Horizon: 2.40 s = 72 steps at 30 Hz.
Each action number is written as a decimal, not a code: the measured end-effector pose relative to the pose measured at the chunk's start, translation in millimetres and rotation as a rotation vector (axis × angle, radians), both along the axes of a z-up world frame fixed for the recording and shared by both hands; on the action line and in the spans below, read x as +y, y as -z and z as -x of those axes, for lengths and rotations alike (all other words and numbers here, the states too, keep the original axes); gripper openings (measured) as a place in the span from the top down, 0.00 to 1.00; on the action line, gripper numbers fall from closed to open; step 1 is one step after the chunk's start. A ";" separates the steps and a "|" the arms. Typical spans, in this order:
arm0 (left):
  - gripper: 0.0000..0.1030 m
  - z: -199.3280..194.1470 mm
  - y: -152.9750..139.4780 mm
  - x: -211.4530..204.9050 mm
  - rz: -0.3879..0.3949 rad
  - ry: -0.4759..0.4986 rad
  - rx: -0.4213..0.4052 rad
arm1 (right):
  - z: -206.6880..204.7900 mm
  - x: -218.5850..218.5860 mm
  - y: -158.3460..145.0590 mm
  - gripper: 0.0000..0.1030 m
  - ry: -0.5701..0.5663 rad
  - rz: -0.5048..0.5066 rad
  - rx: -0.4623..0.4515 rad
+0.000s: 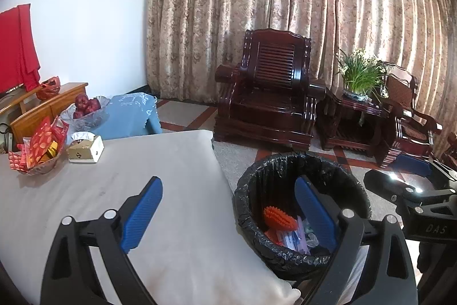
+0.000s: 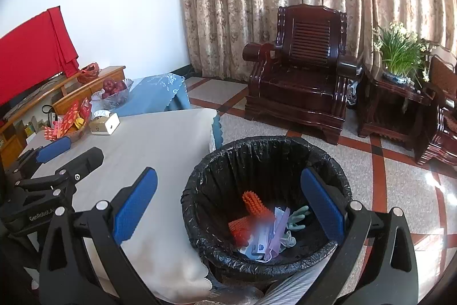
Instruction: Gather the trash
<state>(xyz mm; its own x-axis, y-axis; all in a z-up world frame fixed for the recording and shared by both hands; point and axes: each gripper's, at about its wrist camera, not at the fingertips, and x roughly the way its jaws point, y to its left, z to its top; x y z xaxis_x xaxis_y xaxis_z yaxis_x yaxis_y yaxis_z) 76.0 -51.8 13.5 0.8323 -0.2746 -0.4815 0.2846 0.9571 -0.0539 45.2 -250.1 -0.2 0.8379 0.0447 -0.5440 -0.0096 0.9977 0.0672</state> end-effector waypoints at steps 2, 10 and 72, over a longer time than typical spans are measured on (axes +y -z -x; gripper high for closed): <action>0.11 0.0 -0.3 -0.3 0.000 0.001 -0.001 | 0.0 0.4 0.0 0.05 0.000 0.002 0.000; 0.11 0.2 -0.5 -0.5 -0.002 0.001 -0.003 | 0.2 0.5 0.0 0.05 0.000 0.001 -0.001; 0.11 -1.2 -3.9 1.3 -0.005 0.002 -0.004 | -1.1 1.9 -6.9 0.05 -0.008 0.009 -0.011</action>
<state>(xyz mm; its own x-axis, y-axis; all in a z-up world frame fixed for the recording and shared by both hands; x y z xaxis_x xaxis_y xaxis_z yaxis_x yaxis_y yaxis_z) 77.2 -50.5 17.3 0.8337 -0.2738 -0.4796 0.2863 0.9569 -0.0485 46.3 -248.2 6.7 0.8433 0.0469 -0.5354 -0.0184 0.9981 0.0585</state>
